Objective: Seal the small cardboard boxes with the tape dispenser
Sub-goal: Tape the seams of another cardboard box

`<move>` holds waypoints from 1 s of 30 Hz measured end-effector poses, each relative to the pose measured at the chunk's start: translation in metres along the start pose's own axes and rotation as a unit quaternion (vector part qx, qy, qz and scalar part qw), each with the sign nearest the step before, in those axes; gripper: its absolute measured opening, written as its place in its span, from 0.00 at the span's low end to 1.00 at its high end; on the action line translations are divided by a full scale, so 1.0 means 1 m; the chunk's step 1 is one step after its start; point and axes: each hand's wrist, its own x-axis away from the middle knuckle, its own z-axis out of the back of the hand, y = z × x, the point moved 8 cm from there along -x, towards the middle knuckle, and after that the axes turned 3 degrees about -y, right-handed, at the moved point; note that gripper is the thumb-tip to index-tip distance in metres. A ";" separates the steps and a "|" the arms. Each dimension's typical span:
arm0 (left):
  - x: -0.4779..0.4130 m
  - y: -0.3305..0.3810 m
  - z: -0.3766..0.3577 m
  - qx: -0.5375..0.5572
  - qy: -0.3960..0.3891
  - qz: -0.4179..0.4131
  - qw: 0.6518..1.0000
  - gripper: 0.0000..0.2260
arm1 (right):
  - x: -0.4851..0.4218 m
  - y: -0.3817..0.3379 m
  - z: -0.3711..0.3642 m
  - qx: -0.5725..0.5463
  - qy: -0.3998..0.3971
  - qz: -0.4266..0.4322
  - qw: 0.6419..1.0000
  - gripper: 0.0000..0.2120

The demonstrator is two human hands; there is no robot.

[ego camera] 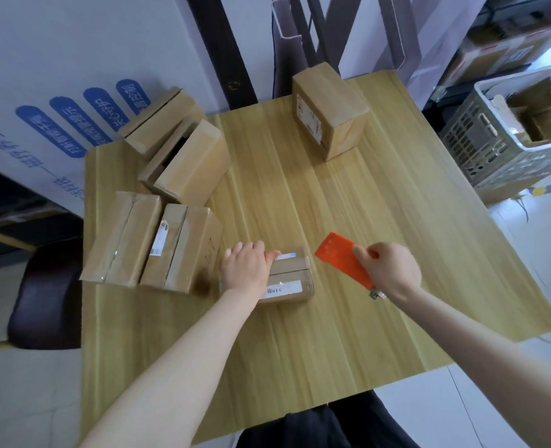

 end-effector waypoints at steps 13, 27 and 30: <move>0.055 0.000 -0.010 0.144 -0.048 0.131 0.980 0.19 | 0.025 -0.031 0.046 -0.273 -0.006 0.163 0.948 0.10; 0.023 0.034 0.067 0.731 -0.160 0.109 0.655 0.18 | 0.040 -0.041 0.058 -0.293 -0.039 0.215 0.931 0.08; 0.024 0.042 0.075 0.754 -0.224 0.071 0.614 0.16 | 0.044 -0.044 0.062 -0.281 -0.045 0.228 0.931 0.07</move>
